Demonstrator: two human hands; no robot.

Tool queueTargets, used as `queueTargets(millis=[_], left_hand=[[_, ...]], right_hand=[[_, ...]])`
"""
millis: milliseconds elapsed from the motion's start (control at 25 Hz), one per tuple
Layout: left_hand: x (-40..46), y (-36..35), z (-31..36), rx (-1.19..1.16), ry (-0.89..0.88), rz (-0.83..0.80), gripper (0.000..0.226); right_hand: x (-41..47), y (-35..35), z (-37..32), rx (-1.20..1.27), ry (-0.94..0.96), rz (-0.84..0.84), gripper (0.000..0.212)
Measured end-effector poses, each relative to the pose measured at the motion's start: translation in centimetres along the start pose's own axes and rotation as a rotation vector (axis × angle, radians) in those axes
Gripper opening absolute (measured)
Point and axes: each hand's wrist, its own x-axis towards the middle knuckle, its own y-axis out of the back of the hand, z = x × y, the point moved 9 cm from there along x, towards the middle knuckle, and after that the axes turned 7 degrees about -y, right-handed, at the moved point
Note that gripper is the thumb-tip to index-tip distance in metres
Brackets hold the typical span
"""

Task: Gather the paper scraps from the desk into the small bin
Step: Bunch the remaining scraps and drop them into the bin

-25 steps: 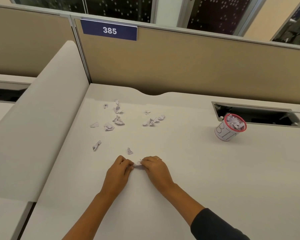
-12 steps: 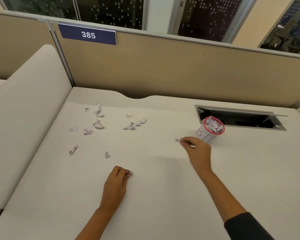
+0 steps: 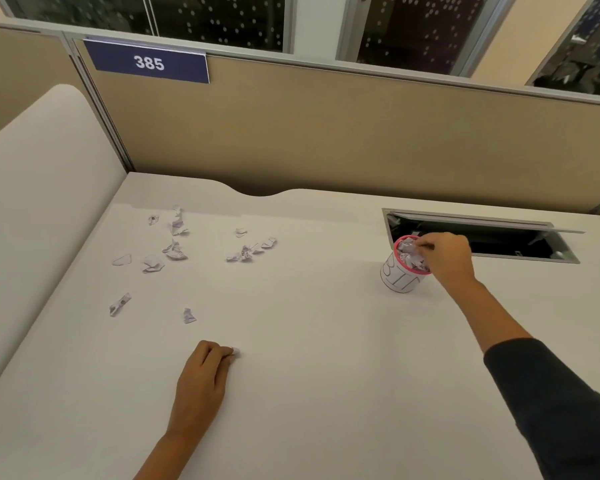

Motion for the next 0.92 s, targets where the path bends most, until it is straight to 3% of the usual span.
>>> queueTargets(millis=[120, 240, 440, 680, 920], left_hand=[[0.1, -0.1, 0.0, 0.023, -0.013, 0.01, 0.017], [0.1, -0.1, 0.1, 0.045, -0.023, 0.015, 0.027], [0.1, -0.1, 0.3, 0.059, -0.006, 0.015, 0.029], [-0.1, -0.1, -0.1, 0.037, 0.028, -0.003, 0.012], [0.0, -0.1, 0.1, 0.031, 0.038, -0.018, 0.018]], right_hand=[[1.2, -3.7, -0.6, -0.347, 0.03, -0.295, 0.03], [2.4, -4.9, -0.9, -0.396, -0.025, -0.43, 0.035], [3.1, -5.9, -1.3, -0.42, 0.029, -0.427, 0.025], [2.9, -4.3, -1.7, -0.286, 0.151, -0.546, 0.026], [3.0, 1.1, -1.8, -0.057, 0.037, -0.466, 0.032]])
